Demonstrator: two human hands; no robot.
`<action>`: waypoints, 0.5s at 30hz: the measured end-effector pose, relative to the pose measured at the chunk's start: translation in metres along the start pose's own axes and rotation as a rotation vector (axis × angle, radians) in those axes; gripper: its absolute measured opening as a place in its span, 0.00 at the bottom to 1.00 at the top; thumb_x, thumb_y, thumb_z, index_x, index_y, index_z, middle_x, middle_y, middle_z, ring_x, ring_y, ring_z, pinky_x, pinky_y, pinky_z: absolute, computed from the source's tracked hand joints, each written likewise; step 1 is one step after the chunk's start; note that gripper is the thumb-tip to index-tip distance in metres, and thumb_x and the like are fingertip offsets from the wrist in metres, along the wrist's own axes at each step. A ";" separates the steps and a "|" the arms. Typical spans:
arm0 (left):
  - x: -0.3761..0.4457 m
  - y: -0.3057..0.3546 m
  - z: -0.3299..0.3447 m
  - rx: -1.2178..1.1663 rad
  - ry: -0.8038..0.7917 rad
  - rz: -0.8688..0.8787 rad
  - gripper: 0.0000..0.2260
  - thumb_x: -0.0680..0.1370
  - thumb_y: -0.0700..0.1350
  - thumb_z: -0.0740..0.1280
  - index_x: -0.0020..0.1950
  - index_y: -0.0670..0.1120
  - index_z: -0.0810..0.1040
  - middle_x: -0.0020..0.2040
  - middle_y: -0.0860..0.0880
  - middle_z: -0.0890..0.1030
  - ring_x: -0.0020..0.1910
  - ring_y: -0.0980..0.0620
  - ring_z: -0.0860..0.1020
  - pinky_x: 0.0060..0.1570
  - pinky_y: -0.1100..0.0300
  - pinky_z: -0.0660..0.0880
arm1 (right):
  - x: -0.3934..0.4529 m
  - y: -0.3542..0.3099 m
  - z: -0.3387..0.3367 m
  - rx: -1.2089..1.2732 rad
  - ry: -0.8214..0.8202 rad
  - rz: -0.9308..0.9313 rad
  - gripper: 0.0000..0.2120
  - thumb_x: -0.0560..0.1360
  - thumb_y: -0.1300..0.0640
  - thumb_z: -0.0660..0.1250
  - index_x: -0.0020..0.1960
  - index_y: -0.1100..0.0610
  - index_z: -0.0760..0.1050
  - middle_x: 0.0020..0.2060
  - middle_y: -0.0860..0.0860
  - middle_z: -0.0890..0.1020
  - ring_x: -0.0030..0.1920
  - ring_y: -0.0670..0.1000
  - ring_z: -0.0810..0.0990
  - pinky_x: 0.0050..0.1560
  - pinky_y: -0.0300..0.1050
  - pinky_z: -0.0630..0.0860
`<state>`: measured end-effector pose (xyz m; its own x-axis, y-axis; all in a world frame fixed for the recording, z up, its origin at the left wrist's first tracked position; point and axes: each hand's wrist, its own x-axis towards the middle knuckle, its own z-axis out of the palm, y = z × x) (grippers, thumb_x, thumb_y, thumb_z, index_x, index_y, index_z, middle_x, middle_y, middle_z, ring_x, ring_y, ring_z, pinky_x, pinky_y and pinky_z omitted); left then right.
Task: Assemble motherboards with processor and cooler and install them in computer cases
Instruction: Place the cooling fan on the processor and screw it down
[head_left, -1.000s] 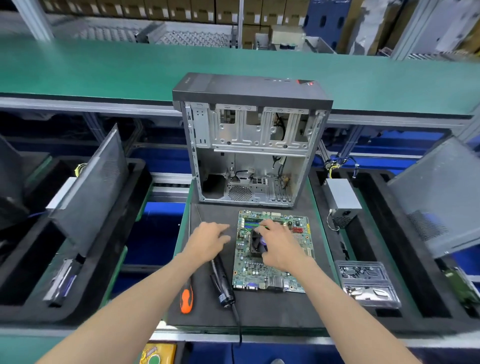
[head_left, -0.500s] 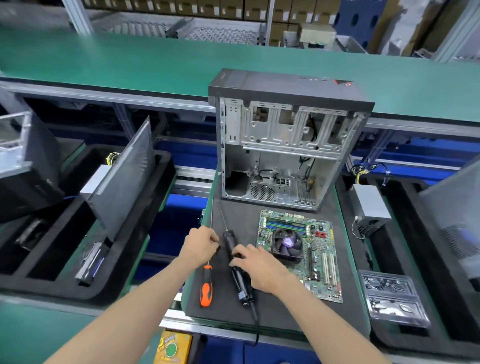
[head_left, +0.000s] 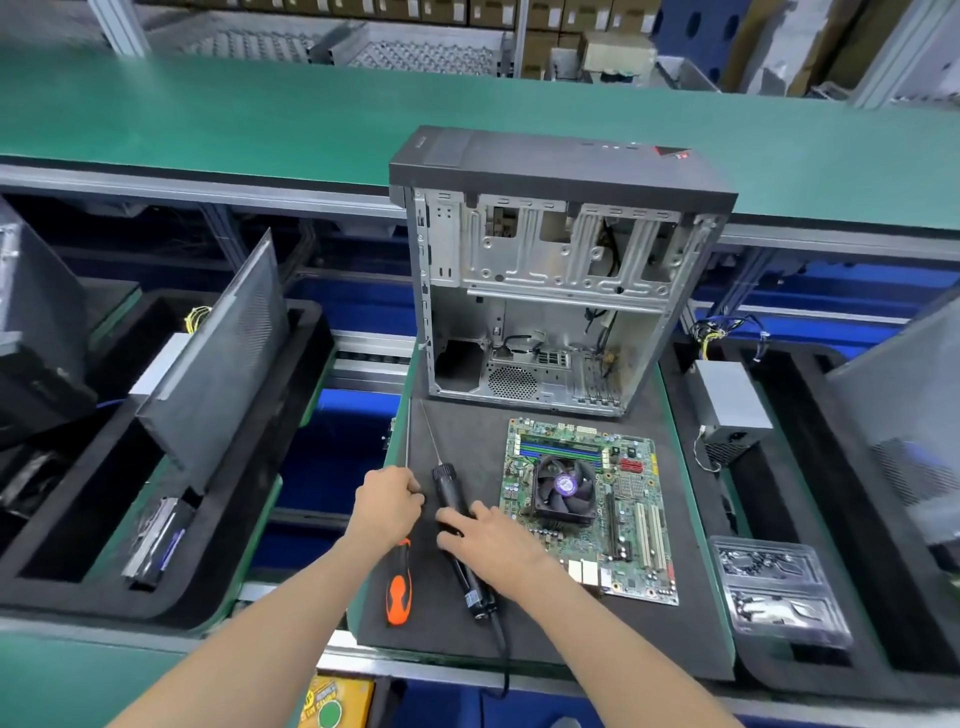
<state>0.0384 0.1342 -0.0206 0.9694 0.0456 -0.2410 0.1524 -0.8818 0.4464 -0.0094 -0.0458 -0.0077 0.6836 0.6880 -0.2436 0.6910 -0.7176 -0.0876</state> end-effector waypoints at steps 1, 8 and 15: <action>0.001 -0.001 -0.001 -0.011 0.010 0.002 0.06 0.78 0.43 0.68 0.52 0.48 0.83 0.49 0.51 0.84 0.48 0.52 0.77 0.46 0.59 0.74 | 0.002 0.000 0.000 0.005 -0.009 -0.003 0.18 0.80 0.69 0.60 0.68 0.59 0.69 0.74 0.56 0.62 0.59 0.63 0.71 0.54 0.60 0.72; 0.006 0.002 -0.003 -0.072 -0.038 0.291 0.28 0.75 0.33 0.69 0.71 0.54 0.72 0.65 0.53 0.72 0.58 0.54 0.73 0.55 0.62 0.72 | -0.006 0.020 -0.010 0.127 0.042 -0.075 0.28 0.69 0.75 0.64 0.64 0.55 0.68 0.72 0.52 0.64 0.50 0.58 0.70 0.49 0.54 0.71; 0.017 0.024 -0.008 -0.201 -0.063 0.467 0.27 0.75 0.32 0.69 0.72 0.50 0.75 0.66 0.49 0.77 0.66 0.50 0.74 0.68 0.55 0.69 | -0.022 0.033 -0.052 0.542 0.117 0.019 0.32 0.65 0.78 0.58 0.61 0.50 0.71 0.66 0.46 0.70 0.54 0.57 0.75 0.49 0.54 0.72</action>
<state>0.0598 0.1170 -0.0070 0.9304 -0.3657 -0.0250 -0.2544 -0.6934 0.6742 0.0104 -0.0787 0.0449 0.7377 0.6598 -0.1432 0.4798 -0.6615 -0.5763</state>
